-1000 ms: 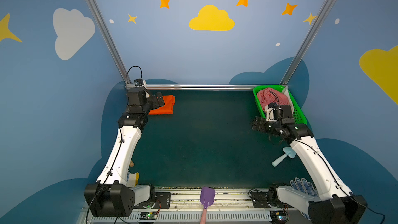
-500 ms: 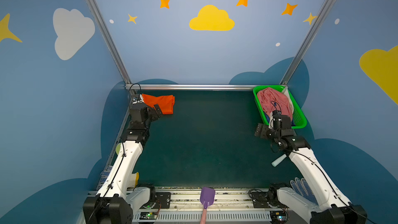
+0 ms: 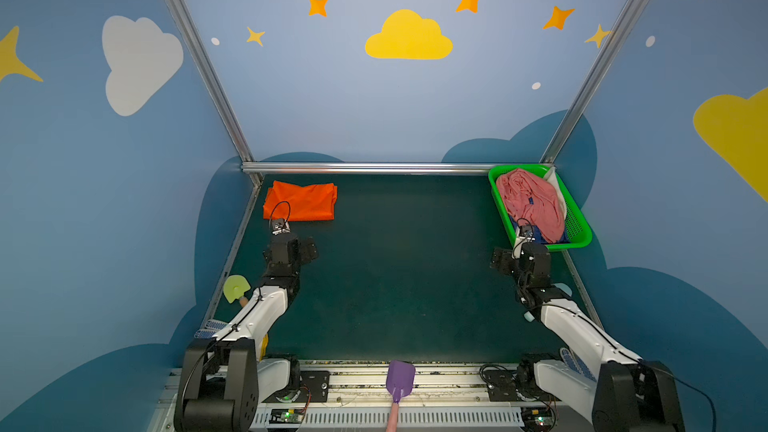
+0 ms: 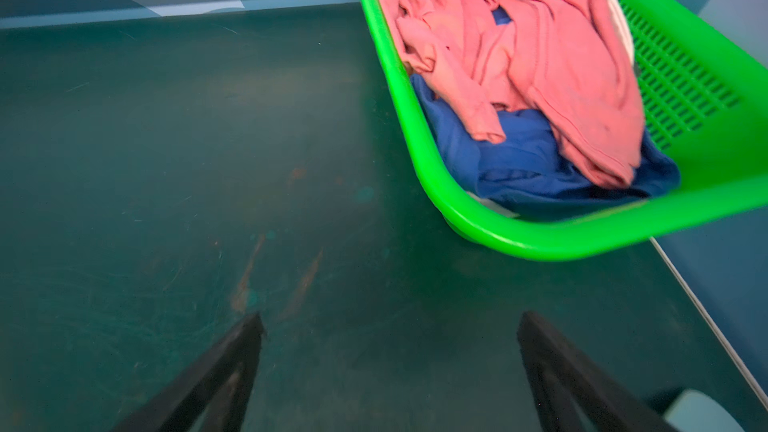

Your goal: Fold and stack the t-shirts

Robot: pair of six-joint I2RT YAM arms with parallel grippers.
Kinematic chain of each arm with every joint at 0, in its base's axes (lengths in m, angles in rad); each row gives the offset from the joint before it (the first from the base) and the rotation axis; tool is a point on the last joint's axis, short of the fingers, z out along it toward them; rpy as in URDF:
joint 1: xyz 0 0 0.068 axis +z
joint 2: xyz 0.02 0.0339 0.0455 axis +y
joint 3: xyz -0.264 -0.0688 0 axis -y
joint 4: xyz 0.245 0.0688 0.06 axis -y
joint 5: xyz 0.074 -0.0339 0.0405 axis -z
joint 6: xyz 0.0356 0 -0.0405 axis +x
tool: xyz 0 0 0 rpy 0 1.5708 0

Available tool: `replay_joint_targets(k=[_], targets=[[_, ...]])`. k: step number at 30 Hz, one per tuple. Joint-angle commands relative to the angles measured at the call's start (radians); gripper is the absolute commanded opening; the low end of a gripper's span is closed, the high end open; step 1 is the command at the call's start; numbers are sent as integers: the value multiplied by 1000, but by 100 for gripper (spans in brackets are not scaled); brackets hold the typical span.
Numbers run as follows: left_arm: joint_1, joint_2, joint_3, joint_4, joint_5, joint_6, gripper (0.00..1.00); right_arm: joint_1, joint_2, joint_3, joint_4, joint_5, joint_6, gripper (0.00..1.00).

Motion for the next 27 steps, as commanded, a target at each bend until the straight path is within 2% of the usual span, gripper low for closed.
replay_joint_targets(k=[1,7,13,18,22,24,27], targets=[[-1,24,-22,133,67,45,100,-5,62,-7,160,-31,-40,97],[-1,89,-83,244,85,88,100,-6,160,-37,302,-50,-56,97],[1,130,-86,322,162,128,100,-7,267,-30,435,-90,-86,97],[0,234,-94,435,210,159,100,-8,379,-45,586,-93,-98,97],[38,285,-46,392,248,125,100,-32,428,-50,642,-128,-80,97],[53,301,-43,399,220,95,100,-48,410,-31,569,-159,-73,97],[53,300,-41,394,219,97,100,-52,412,-32,576,-166,-72,97]])
